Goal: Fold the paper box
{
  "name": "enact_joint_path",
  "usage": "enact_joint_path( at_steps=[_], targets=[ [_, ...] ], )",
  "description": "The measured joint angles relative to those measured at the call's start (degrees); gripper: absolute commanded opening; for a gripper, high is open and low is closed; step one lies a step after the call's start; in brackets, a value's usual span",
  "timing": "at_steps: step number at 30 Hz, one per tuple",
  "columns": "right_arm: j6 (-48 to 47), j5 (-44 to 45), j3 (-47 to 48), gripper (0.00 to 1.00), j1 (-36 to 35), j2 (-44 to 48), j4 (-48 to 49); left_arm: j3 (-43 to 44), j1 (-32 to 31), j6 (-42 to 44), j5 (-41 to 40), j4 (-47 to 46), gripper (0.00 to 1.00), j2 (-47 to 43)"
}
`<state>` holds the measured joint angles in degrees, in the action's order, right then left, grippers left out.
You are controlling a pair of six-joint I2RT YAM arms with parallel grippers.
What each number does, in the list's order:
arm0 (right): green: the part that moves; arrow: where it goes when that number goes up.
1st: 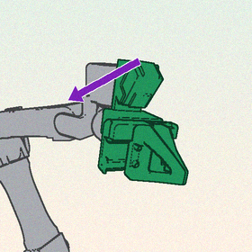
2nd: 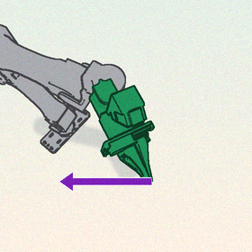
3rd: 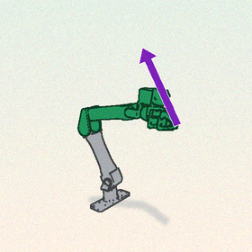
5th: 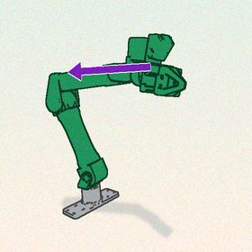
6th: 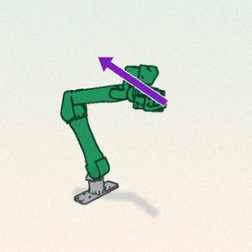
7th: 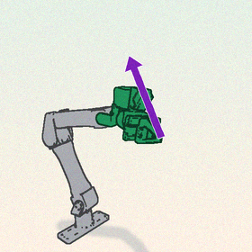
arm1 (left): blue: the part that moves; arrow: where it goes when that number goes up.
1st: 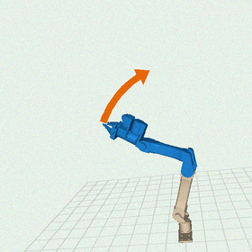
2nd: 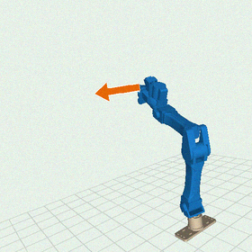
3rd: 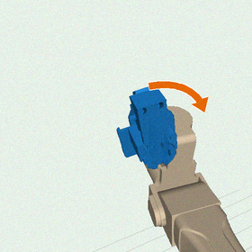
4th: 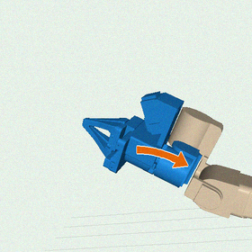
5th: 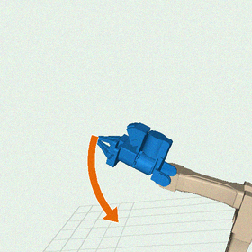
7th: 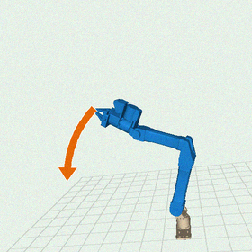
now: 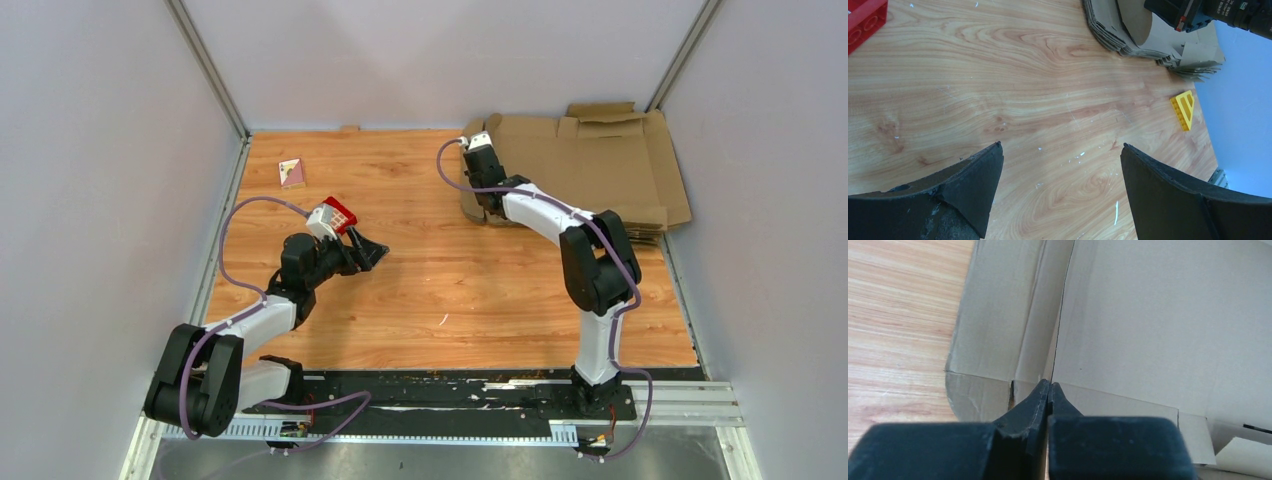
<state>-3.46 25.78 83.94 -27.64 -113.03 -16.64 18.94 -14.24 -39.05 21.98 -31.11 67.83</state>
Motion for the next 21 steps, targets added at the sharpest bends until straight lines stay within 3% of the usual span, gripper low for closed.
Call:
enact_joint_path(
  at_steps=[13,19,21],
  targets=[
    [-0.37,-1.7,0.42,0.0,-1.68,4.07,-4.07,0.0,0.0,0.39,-0.04,0.09,0.94,0.0],
    [-0.7,-1.77,1.4,0.0,-9.55,11.65,-7.82,0.0,0.0,0.63,-0.98,0.92,0.95,-1.62],
    [-0.5,-2.51,1.4,0.04,-12.63,13.73,-8.63,0.0,0.0,0.83,-1.9,1.66,0.96,-3.28]
  ],
)
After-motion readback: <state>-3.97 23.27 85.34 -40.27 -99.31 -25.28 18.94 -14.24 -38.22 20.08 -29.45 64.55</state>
